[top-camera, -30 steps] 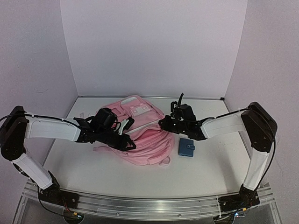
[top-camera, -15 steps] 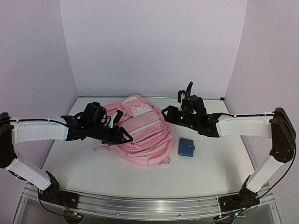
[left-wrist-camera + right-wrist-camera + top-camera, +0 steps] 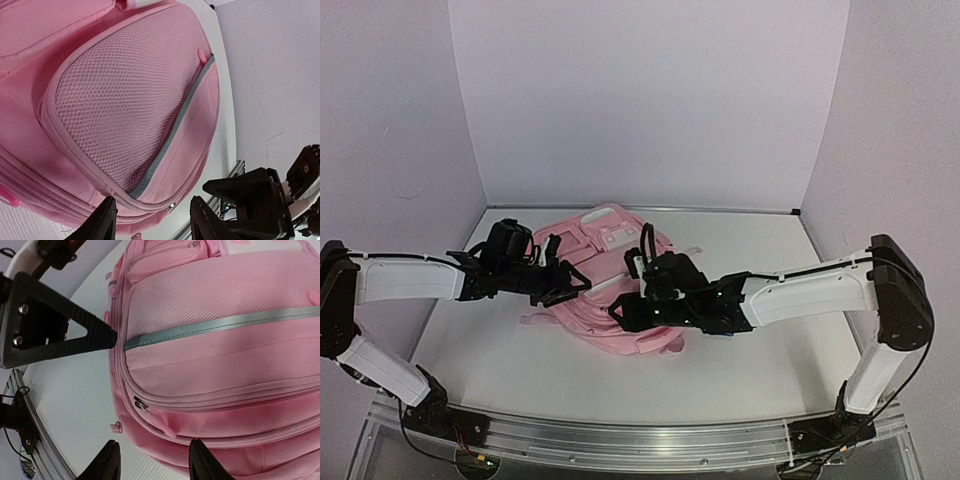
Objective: Pack the student bag
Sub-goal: Zip the student bag at the center of the board.
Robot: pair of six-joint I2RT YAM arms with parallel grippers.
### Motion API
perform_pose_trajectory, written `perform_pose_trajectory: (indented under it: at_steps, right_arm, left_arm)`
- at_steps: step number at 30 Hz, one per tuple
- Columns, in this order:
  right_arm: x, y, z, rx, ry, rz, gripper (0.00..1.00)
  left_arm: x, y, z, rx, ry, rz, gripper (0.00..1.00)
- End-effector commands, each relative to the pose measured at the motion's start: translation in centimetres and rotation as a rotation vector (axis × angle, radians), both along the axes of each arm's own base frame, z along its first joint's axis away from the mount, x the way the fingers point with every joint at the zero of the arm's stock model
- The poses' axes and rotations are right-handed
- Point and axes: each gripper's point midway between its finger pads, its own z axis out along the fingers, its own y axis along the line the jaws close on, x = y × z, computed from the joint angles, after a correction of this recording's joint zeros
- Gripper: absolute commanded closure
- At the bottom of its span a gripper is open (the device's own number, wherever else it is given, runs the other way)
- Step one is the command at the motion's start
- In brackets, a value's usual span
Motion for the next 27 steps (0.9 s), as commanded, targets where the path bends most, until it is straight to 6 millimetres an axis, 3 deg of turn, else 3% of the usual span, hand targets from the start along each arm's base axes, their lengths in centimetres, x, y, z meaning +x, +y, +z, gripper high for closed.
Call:
perform_pose_trajectory:
  at_steps: [1, 8, 14, 21, 27]
  right_arm:
    - [0.4, 1.5, -0.4, -0.043, -0.035, 0.033, 0.54]
    - [1.4, 2.5, -2.6, -0.113, -0.052, 0.028, 0.55]
    - [2.3, 2.8, -3.1, -0.153, -0.083, -0.002, 0.65]
    - [3.3, 2.7, -2.8, -0.157, -0.104, -0.068, 1.0]
    - [3.6, -1.0, -1.0, -0.18, -0.137, -0.187, 1.0]
  left_arm:
    - [0.8, -0.3, -0.3, -0.014, 0.008, 0.027, 0.51]
    - [1.0, 0.1, -2.0, 0.028, 0.041, 0.047, 0.51]
    - [1.2, 0.5, -3.7, 0.071, 0.058, 0.065, 0.52]
    - [2.2, 0.8, -5.2, 0.117, 0.047, 0.098, 0.75]
    - [2.7, 2.1, -6.3, 0.191, 0.031, 0.131, 0.99]
